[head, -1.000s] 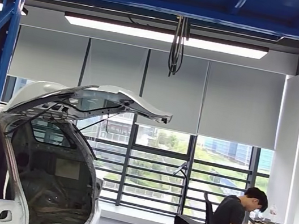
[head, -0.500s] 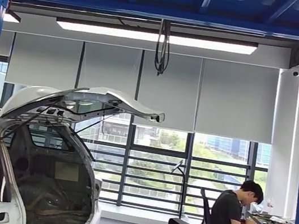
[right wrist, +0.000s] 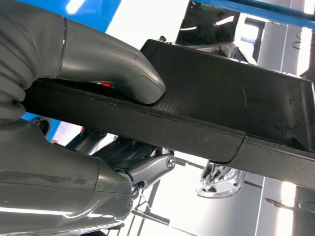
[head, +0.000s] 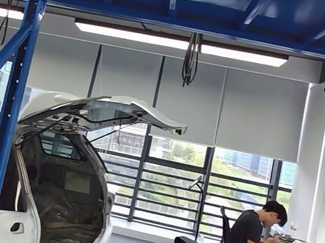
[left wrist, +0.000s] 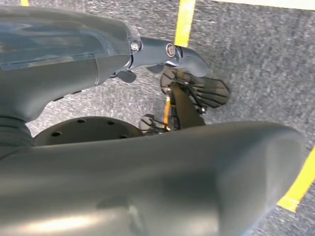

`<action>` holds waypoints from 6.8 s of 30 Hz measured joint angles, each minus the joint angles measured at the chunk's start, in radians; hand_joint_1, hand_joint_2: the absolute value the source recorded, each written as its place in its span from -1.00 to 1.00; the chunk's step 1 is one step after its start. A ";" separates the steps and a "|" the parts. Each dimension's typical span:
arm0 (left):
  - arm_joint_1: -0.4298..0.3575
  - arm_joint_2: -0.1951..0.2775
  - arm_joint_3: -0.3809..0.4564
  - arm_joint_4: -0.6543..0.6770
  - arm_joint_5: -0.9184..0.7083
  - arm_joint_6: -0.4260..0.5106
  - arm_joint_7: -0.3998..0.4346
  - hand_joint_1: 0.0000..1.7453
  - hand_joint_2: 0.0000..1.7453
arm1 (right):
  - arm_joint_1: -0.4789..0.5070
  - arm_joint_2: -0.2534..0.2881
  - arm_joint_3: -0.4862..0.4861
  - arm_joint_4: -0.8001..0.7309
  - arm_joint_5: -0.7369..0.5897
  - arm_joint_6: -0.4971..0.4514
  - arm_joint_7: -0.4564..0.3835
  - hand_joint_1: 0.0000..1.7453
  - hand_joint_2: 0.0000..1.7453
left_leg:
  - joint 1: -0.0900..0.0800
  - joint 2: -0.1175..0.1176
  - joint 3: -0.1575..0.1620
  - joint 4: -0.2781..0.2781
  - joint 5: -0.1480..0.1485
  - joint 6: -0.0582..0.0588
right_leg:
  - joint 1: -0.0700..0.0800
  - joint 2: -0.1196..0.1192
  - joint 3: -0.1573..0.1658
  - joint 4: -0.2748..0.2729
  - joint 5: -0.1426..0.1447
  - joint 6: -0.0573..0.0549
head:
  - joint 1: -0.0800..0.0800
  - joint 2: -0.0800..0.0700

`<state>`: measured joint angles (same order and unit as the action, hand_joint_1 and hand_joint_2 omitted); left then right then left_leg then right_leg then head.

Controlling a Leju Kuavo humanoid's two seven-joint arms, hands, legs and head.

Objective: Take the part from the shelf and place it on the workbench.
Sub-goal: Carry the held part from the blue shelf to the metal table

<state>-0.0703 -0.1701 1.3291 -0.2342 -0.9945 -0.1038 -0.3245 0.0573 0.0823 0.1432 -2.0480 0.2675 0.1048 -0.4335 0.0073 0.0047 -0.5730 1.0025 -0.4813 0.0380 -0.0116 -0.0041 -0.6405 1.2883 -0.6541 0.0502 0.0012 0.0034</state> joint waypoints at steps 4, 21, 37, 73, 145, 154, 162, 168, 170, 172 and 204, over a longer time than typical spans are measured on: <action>0.000 -0.001 0.000 0.000 -0.003 0.001 0.005 -1.00 1.00 | -0.017 -0.003 0.008 0.001 -0.006 0.003 -0.002 1.00 1.00 | -0.005 -0.001 -0.030 0.008 0.025 -0.009 | 0.007 0.003 0.174 -0.260 0.090 -0.020 | 0.000 0.000; 0.000 0.015 0.000 -0.002 -0.025 0.020 -0.003 -1.00 1.00 | -0.036 0.001 0.037 0.014 -0.042 0.020 -0.018 1.00 1.00 | 0.003 -0.008 0.121 -0.007 -0.090 -0.044 | 0.009 -0.009 0.016 -0.273 0.210 -0.036 | 0.000 0.000; 0.006 0.033 0.000 -0.005 -0.033 0.028 -0.012 -1.00 1.00 | -0.020 0.012 0.035 0.026 -0.074 0.024 -0.057 1.00 1.00 | -0.018 0.002 -0.032 -0.011 0.052 -0.010 | 0.031 0.002 0.239 -0.358 0.090 -0.053 | 0.002 0.000; 0.004 0.047 -0.012 -0.008 -0.066 0.011 -0.044 -1.00 1.00 | -0.044 0.026 0.022 0.051 -0.117 0.082 -0.098 1.00 1.00 | -0.003 -0.003 -0.072 0.155 -0.117 -0.044 | 0.014 0.001 0.146 -0.338 0.137 -0.071 | 0.005 0.000; -0.005 0.068 0.019 -0.010 -0.033 0.029 0.027 -1.00 1.00 | -0.073 -0.028 0.046 0.069 -0.044 0.094 -0.133 1.00 1.00 | -0.001 0.054 0.004 0.009 -0.016 -0.030 | 0.009 -0.120 0.127 -0.299 0.118 -0.033 | 0.005 0.000; -0.005 0.064 0.021 -0.010 -0.040 0.030 0.038 -1.00 1.00 | -0.073 -0.043 0.050 0.067 -0.044 0.094 -0.136 1.00 1.00 | -0.005 -0.060 -0.003 0.007 0.000 0.001 | 0.003 0.012 0.030 -0.081 0.044 -0.034 | 0.005 0.000; 0.009 0.054 0.021 -0.010 -0.060 0.042 0.100 -1.00 1.00 | -0.072 -0.046 0.051 0.063 -0.049 0.092 -0.142 1.00 1.00 | -0.003 -0.109 -0.042 0.038 -0.007 -0.031 | -0.005 0.050 0.110 -0.298 0.136 -0.059 | 0.005 0.000; 0.023 0.054 0.027 -0.017 -0.060 0.081 0.164 -1.00 1.00 | -0.047 -0.053 0.049 0.061 -0.036 0.078 -0.152 1.00 1.00 | 0.011 -0.013 -0.138 0.271 -0.108 -0.059 | -0.004 -0.040 0.114 -0.302 0.136 -0.062 | 0.006 0.000; 0.031 0.060 0.038 -0.028 -0.049 0.100 0.178 -1.00 1.00 | -0.041 -0.054 0.048 0.061 -0.031 0.071 -0.159 1.00 1.00 | 0.016 0.012 -0.068 0.144 -0.046 -0.063 | -0.004 -0.061 0.118 -0.301 0.132 -0.056 | 0.006 0.000; 0.034 0.072 0.049 -0.040 -0.038 0.105 0.180 -1.00 1.00 | -0.036 -0.054 0.046 0.060 -0.026 0.066 -0.167 1.00 1.00 | 0.011 0.048 -0.009 0.032 -0.010 -0.057 | 0.000 -0.078 0.121 -0.298 0.127 -0.046 | 0.005 0.000; 0.003 0.119 0.197 -0.125 0.094 0.092 0.121 -1.00 1.00 | -0.025 -0.063 -0.019 0.059 -0.029 0.077 -0.173 1.00 1.00 | 0.006 0.059 -0.008 0.016 -0.003 -0.050 | 0.004 -0.104 0.141 -0.300 0.116 -0.037 | 0.005 0.000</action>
<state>-0.0672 -0.0515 1.5263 -0.3588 -0.9005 -0.0122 -0.2038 0.0320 0.0193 0.1237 -1.9895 0.2389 0.1820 -0.6066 0.0134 0.0637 -0.5808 1.0181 -0.4841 -0.0124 -0.0079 -0.1084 -0.4991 0.9881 -0.5378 0.0136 0.0065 0.0036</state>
